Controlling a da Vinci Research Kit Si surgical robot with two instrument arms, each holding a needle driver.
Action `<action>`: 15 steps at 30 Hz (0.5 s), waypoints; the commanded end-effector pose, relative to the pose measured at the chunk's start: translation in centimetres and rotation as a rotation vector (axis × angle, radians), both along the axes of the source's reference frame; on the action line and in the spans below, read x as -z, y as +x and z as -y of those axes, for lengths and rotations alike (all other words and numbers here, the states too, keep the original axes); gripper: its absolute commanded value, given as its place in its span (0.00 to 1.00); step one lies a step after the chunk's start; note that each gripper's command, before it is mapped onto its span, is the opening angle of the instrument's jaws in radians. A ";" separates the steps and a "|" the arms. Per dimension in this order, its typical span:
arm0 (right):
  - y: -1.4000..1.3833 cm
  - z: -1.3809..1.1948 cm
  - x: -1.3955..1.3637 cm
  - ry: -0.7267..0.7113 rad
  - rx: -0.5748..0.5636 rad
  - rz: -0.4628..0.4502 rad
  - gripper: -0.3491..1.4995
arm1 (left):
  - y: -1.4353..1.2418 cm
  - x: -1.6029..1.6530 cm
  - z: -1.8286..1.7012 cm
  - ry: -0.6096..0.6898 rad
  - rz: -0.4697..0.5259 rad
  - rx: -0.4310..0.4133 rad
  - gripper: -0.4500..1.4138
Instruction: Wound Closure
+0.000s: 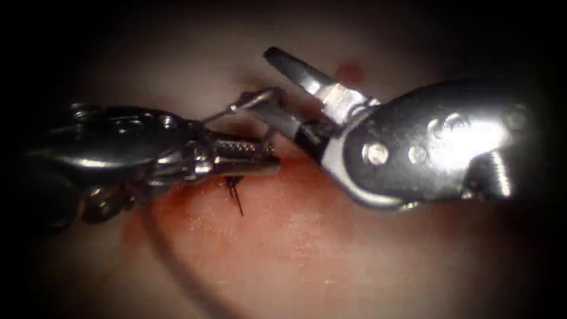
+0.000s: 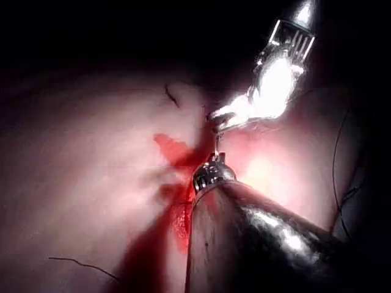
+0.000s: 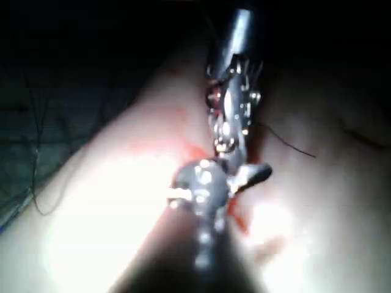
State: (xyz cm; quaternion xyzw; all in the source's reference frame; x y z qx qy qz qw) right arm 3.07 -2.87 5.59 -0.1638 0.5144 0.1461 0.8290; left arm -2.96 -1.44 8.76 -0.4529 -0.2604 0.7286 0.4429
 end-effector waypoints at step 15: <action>-0.31 -0.13 -0.09 -0.038 0.242 0.019 0.00 | -0.22 0.25 -0.09 -0.051 0.062 -0.015 0.89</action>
